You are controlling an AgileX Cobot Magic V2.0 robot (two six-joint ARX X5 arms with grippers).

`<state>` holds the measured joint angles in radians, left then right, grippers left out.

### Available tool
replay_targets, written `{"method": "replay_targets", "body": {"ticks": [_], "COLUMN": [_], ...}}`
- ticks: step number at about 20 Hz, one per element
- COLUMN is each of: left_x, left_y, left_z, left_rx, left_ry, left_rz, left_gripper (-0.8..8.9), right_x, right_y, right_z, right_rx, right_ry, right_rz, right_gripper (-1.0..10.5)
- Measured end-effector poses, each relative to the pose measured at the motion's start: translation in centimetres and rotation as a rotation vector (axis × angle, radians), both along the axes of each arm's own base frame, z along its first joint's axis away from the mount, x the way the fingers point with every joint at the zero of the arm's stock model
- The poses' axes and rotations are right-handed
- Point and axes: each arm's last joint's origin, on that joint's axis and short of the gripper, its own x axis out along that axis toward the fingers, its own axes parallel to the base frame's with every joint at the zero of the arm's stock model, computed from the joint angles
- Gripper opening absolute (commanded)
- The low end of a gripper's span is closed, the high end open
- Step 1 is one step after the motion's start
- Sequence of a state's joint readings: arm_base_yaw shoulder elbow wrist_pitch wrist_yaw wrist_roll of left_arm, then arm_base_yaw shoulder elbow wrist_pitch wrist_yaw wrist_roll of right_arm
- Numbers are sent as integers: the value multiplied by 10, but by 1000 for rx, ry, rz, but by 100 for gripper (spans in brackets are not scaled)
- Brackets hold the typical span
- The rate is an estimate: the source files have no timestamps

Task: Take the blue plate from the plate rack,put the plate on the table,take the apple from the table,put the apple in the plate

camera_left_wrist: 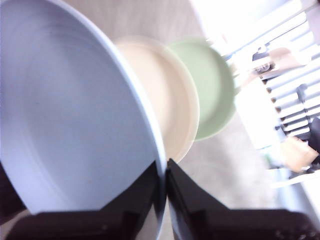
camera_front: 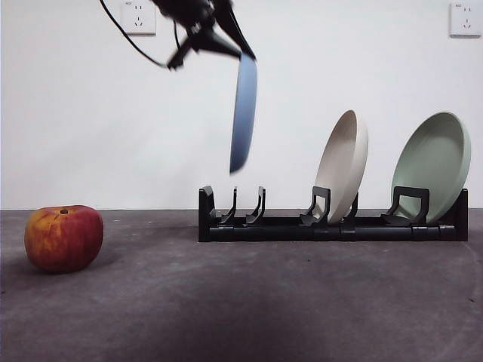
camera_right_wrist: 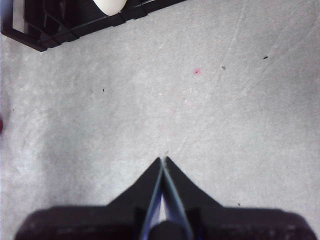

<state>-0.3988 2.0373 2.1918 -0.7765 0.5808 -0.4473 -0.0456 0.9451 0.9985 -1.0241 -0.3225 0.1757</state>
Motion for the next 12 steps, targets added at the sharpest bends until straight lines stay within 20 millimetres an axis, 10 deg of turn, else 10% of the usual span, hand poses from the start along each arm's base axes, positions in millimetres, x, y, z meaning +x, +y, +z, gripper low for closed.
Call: {"method": "replay_targets", "body": {"ticks": [12], "left_x": [-80], "left_y": [31], "left_z": [63], "left_rx": [-73], "left_ry": [-58], "left_rz": [-351], "left_gripper": [-8], "right_x": [-3], "right_y": [0], "right_z": [-2], "right_rx": [-1], "right_ry": [31], "right_rz": [3], "right_gripper": [1]}}
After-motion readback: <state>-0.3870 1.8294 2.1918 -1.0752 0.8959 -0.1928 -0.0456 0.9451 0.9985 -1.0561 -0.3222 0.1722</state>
